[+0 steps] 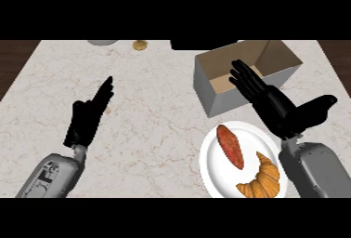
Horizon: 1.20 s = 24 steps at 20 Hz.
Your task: Pick the sweet potato from the plate and place it in the cardboard box
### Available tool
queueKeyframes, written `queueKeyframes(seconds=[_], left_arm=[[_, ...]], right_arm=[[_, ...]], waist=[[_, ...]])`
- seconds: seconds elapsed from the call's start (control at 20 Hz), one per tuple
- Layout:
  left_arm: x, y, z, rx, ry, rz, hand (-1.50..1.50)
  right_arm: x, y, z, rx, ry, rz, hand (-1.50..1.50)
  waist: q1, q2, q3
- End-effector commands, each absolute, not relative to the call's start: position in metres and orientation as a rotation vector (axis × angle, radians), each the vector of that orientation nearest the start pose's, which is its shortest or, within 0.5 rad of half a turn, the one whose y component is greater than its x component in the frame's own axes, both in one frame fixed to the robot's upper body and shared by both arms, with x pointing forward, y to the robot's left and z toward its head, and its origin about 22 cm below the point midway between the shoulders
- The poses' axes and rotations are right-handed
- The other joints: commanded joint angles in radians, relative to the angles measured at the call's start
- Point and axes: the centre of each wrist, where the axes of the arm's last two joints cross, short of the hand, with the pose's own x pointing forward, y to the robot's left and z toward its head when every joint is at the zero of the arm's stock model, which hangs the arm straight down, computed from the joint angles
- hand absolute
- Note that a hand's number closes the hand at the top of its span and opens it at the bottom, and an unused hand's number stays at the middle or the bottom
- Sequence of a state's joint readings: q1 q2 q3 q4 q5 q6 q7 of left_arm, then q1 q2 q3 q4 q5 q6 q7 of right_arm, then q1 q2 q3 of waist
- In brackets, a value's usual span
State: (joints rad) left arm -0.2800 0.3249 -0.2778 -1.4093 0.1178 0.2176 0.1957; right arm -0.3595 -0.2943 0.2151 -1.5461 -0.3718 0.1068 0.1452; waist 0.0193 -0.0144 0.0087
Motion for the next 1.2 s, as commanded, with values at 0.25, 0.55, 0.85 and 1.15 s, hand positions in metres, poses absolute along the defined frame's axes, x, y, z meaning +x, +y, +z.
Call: queueKeyframes(seconds=[0.25, 0.55, 0.85, 1.15], left_arm=[[0.283, 0.344, 0.038, 0.674, -1.426, -0.269, 0.0], [0.278, 0.329, 0.024, 0.613, -1.387, -0.228, 0.0], [0.276, 0.349, 0.028, 0.608, -1.391, -0.242, 0.0], [0.271, 0.345, 0.021, 0.617, -1.389, -0.239, 0.0]], right_arm=[[0.311, -0.235, 0.068, 0.702, -1.589, 0.656, -1.5], [0.296, -0.285, 0.043, 0.508, -1.719, 0.987, -1.5], [0.322, -0.315, 0.027, 0.655, -1.856, 0.98, -1.5], [0.339, -0.312, 0.058, 0.317, -1.85, 1.497, -1.5]], waist=[[0.038, 0.026, -0.006], [0.019, 0.035, -0.001], [0.041, 0.035, -0.002], [0.034, 0.026, -0.006]])
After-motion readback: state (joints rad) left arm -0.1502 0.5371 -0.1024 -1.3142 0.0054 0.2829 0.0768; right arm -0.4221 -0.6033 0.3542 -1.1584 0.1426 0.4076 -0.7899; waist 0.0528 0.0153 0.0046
